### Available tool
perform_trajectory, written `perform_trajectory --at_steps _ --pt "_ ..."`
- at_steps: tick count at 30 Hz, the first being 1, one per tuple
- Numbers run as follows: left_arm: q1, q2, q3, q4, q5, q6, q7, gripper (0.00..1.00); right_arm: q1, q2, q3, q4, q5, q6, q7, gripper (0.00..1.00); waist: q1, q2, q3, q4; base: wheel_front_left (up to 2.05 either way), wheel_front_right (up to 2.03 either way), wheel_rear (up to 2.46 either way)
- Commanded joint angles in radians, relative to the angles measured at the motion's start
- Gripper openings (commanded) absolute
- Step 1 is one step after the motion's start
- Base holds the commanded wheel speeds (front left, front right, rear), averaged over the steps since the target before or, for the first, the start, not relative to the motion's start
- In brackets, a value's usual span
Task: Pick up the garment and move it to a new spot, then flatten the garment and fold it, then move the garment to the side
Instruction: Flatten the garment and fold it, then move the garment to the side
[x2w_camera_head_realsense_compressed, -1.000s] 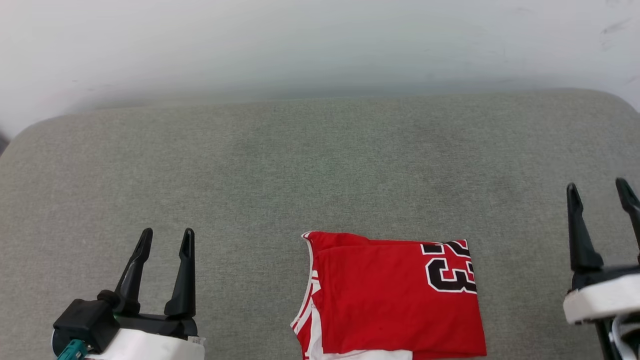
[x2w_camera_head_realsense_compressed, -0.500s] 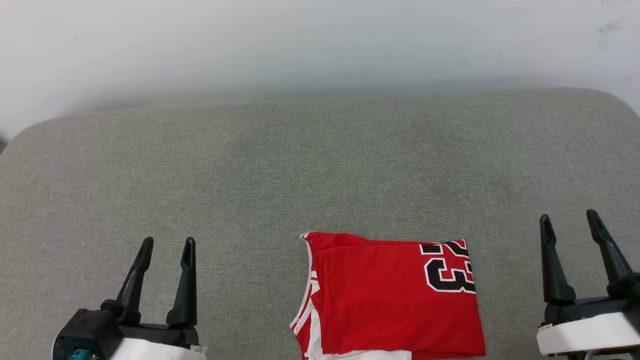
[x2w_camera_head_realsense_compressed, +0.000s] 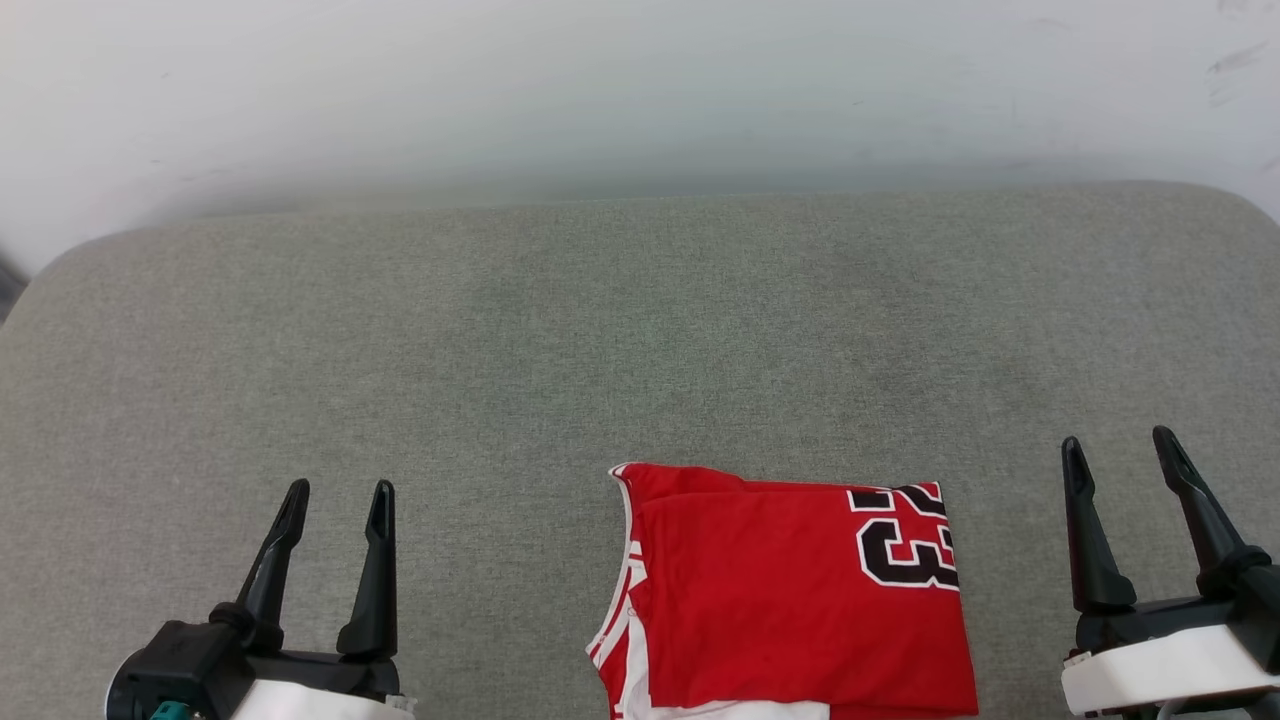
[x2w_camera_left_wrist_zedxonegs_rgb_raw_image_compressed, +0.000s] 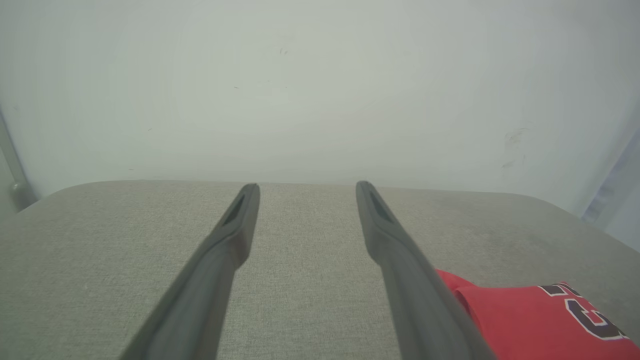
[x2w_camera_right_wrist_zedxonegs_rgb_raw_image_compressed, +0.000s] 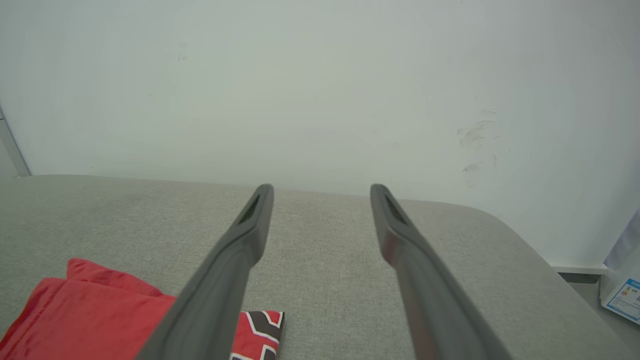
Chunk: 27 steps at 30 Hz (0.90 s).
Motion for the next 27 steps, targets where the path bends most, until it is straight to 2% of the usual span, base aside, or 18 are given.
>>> perform_trajectory --at_steps 1,6,10,12,19,23,27 --pt "0.001 -0.005 0.004 -0.001 0.007 -0.001 -0.002 1.00 0.002 -0.002 -0.001 -0.004 -0.002 -0.001 0.002 1.00 0.0000 0.0000 0.001 0.000 0.00 0.00 0.00" --pt "-0.003 -0.006 0.000 -0.004 0.006 -0.001 -0.002 1.00 0.007 -0.015 0.007 -0.008 0.003 -0.001 0.028 1.00 0.0000 0.0000 0.009 0.002 0.00 0.00 0.00" --pt "-0.010 -0.006 -0.006 -0.005 0.003 -0.001 -0.002 1.00 0.008 -0.034 0.026 -0.020 0.036 -0.001 0.100 1.00 0.0000 0.0000 0.018 0.006 0.00 0.00 0.00" --pt "-0.015 -0.004 -0.010 -0.007 0.000 -0.001 -0.002 1.00 0.009 -0.052 0.043 -0.030 0.071 -0.001 0.194 1.00 0.0000 0.0000 0.027 0.009 0.00 0.00 0.00" --pt "-0.037 0.001 -0.019 -0.009 -0.006 -0.001 -0.002 1.00 0.020 -0.118 0.108 -0.083 0.236 -0.001 0.661 1.00 0.0000 0.0000 0.069 0.028 0.00 0.00 0.00" --pt "-0.055 0.003 -0.030 -0.007 -0.007 -0.001 -0.002 1.00 0.001 -0.111 0.090 -0.098 0.269 -0.001 0.875 1.00 0.0000 0.0000 0.101 0.046 0.00 0.00 0.00" --pt "-0.074 0.005 -0.040 -0.003 -0.010 -0.001 -0.002 1.00 -0.037 -0.065 0.050 -0.080 0.266 -0.001 0.991 1.00 0.0000 0.0000 0.131 0.068 0.00 0.00 0.00"
